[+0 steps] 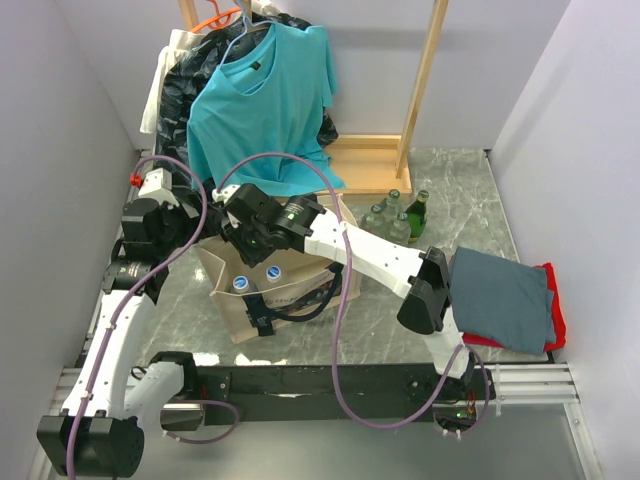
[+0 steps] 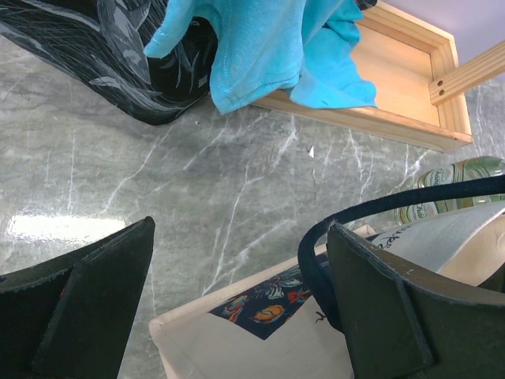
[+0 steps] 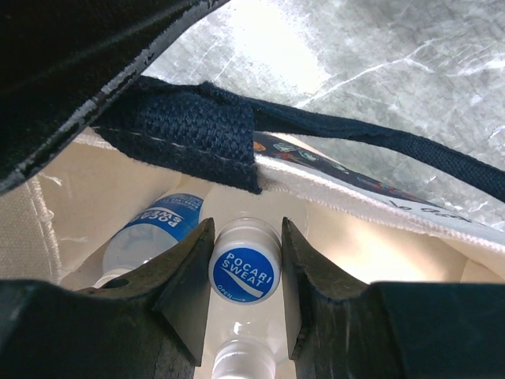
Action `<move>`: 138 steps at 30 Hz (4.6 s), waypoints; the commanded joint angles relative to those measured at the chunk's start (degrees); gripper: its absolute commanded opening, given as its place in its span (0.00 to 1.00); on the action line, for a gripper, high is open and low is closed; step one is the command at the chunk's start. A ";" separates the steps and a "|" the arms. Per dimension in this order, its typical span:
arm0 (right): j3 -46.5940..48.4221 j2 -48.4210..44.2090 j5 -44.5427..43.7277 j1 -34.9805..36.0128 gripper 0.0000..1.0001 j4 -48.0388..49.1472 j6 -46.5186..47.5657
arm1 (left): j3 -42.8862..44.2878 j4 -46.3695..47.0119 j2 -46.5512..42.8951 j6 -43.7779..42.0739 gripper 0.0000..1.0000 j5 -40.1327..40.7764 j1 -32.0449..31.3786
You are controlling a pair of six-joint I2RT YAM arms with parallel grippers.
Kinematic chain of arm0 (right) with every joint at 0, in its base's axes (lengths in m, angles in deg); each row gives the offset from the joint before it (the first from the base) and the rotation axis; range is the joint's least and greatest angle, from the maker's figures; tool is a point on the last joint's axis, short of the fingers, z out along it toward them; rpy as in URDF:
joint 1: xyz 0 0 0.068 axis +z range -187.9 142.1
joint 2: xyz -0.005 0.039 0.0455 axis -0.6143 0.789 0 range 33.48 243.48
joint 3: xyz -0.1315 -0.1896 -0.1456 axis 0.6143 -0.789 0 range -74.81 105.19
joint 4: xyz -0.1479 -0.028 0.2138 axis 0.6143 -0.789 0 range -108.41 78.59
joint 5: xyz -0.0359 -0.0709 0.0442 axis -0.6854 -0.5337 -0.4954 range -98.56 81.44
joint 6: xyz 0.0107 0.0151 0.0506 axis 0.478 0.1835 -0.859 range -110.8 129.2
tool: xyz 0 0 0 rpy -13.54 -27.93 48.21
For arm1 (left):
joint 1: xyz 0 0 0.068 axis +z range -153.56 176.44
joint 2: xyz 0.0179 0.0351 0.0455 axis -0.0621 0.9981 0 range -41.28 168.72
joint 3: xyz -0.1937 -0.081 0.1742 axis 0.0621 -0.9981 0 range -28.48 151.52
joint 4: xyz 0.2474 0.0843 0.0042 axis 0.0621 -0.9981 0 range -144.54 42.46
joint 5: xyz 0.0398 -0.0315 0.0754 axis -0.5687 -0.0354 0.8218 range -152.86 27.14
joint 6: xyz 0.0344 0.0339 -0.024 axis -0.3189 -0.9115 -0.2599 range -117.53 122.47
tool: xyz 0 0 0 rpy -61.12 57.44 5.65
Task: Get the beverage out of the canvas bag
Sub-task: Take out the drink from the canvas bag.
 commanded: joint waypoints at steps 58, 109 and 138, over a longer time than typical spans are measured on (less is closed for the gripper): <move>0.37 -21.82 -13.86 0.49 0.00 -1.23 0.50 | -0.58 2.89 -0.49 1.48 0.96 -2.43 -0.09; -9.83 -43.79 -38.65 0.49 0.00 6.15 0.15 | -1.37 5.00 -0.23 2.71 0.96 -5.15 -0.09; -13.25 -53.55 -52.36 0.49 0.00 2.46 -1.69 | 0.12 6.32 1.79 3.59 0.96 -6.91 -0.09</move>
